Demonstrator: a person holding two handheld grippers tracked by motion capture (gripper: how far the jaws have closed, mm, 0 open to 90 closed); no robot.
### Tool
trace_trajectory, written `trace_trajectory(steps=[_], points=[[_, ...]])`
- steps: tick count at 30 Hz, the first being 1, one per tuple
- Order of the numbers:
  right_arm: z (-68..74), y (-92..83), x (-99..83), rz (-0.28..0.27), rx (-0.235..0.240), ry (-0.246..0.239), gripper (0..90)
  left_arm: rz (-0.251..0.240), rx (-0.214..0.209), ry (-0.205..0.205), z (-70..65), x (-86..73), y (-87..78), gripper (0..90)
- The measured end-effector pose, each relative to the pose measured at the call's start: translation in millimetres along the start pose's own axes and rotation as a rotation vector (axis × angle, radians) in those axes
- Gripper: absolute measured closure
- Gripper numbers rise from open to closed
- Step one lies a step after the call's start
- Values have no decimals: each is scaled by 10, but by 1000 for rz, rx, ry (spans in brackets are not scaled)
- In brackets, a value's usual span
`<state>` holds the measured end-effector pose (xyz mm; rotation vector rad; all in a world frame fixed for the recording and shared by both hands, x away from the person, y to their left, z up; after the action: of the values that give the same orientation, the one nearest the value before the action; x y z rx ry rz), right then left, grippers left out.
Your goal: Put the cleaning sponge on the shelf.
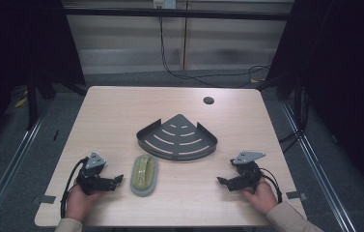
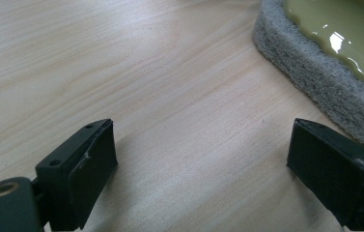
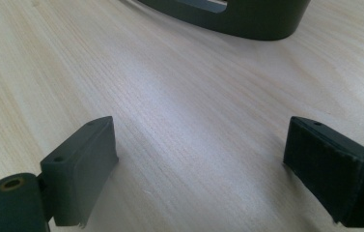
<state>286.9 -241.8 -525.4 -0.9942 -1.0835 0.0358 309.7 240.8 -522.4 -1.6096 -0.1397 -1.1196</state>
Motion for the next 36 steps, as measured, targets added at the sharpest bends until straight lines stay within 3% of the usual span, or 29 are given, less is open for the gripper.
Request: trace_trajectory(steps=[3,6,10,11,12,13,16,19,22,28,35,36], points=[[-1,1,1,0,0,-1,108,-2,1,-5,-3,0,2,94],[-1,3,2,0,-1,0,108,29,5,-4,-5,27,-5,105],[-2,3,3,2,-4,1,108,146,19,-21,-9,121,-44,153],[-2,3,3,2,-4,1,108,146,19,-21,-9,121,-44,166],[0,3,4,3,-6,4,108,201,14,-6,-12,152,-62,167],[0,3,4,3,-6,4,108,201,14,-6,-12,152,-62,183],[1,4,4,2,-5,4,108,295,24,23,-7,214,-135,200],[0,5,4,1,-5,4,109,316,20,19,-4,258,-184,218],[1,3,4,3,-6,5,109,360,-9,-10,-1,353,-249,234],[0,4,5,2,-6,3,108,414,-52,3,-64,656,-353,233],[0,4,5,2,-7,4,108,462,-94,-12,-192,833,-328,262],[0,5,5,1,-7,3,108,466,-116,-14,-220,867,-322,262]])
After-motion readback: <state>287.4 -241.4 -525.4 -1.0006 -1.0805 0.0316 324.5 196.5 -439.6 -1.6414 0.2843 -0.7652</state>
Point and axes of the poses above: each handheld gripper's, and its own axes: y roughly forward along the jaws, x roughly out of its top, z roughly to its left, the point moved 2 cm from there along y, roughly forward along the jaws, and after that the axes turned 6 degrees about x, right-handed, at the moved point
